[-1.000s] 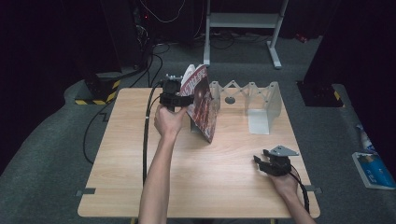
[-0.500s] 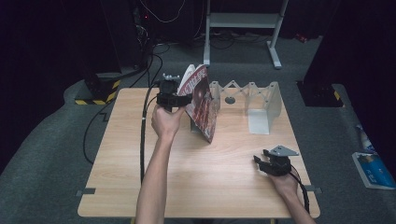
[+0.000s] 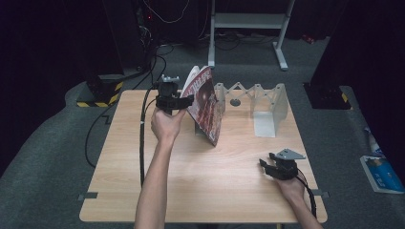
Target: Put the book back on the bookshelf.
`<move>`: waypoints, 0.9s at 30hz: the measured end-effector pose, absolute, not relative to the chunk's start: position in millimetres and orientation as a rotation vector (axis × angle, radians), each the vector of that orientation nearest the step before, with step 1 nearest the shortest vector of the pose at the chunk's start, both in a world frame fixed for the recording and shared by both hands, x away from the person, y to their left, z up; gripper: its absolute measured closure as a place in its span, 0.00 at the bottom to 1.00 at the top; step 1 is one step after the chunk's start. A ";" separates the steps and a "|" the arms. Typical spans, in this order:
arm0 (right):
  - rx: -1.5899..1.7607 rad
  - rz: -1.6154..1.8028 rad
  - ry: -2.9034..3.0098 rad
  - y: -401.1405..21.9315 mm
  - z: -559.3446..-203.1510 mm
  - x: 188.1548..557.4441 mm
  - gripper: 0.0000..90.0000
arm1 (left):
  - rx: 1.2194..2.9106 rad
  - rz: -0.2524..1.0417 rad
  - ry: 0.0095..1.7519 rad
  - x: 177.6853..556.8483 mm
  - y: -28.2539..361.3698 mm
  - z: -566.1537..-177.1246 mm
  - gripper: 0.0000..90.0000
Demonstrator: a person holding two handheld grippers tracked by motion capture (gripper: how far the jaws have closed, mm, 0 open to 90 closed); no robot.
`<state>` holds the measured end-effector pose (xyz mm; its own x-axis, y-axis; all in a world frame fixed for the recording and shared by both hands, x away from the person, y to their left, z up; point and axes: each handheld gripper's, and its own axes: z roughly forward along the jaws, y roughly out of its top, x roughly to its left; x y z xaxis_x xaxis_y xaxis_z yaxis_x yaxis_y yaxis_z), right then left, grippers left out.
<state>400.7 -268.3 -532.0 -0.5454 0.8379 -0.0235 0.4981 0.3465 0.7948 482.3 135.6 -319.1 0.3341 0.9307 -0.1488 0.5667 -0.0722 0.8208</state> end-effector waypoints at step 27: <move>1.169 1.067 2.186 -268.2 -532.1 400.6 0.51 | 1.717 0.545 1.312 464.6 152.2 -311.4 0.49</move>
<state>400.6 -268.2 -532.1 -0.5462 0.8374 -0.0211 0.4988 0.3454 0.7950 464.6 152.2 -311.4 0.3456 0.9242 -0.1626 0.5373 -0.0528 0.8418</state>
